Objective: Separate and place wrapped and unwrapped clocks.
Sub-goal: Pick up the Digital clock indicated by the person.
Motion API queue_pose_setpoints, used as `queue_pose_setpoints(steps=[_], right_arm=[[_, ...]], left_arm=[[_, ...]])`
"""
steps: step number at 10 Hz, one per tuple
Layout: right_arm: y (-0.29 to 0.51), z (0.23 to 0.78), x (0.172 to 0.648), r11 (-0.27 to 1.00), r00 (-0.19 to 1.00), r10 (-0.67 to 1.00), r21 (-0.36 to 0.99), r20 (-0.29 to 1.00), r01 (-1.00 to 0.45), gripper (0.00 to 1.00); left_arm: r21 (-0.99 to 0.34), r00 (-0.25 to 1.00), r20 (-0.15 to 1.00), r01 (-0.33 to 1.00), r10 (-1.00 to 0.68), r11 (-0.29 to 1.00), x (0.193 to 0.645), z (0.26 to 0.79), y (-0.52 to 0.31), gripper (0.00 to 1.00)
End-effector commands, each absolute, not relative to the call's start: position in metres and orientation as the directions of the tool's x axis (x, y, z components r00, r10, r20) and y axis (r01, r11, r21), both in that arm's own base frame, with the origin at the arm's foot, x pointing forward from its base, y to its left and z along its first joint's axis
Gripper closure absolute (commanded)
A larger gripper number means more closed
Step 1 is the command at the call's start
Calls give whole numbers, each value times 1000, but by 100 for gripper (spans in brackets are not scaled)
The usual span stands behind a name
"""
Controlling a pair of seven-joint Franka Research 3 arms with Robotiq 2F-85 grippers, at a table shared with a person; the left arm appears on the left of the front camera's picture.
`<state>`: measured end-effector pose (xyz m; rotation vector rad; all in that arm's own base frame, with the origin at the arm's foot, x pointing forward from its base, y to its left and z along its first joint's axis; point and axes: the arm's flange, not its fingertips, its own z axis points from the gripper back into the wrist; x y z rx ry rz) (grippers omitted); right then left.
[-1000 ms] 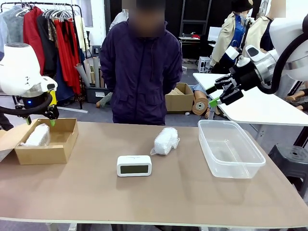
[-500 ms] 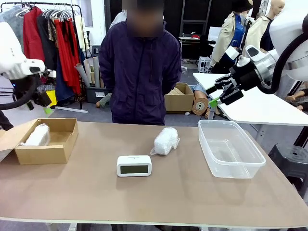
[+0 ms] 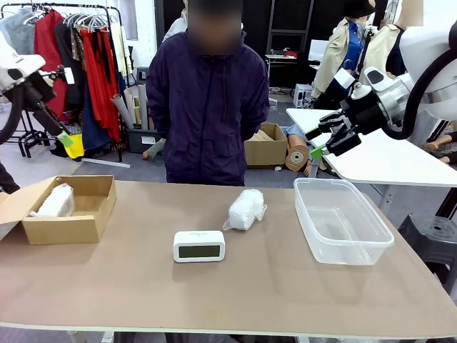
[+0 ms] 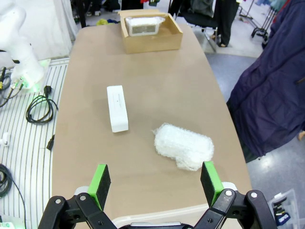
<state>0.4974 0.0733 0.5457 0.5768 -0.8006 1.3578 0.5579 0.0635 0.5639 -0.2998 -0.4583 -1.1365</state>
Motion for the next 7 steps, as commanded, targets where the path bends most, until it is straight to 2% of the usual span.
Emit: queue_pose_setpoints(steps=[1, 3, 7], right_arm=[[74, 548, 497, 142, 18, 616, -88, 788, -986, 0], [74, 548, 497, 142, 18, 616, -88, 788, -986, 0], [74, 548, 497, 142, 18, 616, -88, 788, -986, 0]], left_arm=[[93, 153, 588, 963, -794, 254, 553, 569, 66, 0], [125, 32, 711, 977, -702, 172, 553, 586, 62, 0], [134, -15, 792, 980, -610, 149, 549, 593, 59, 0]])
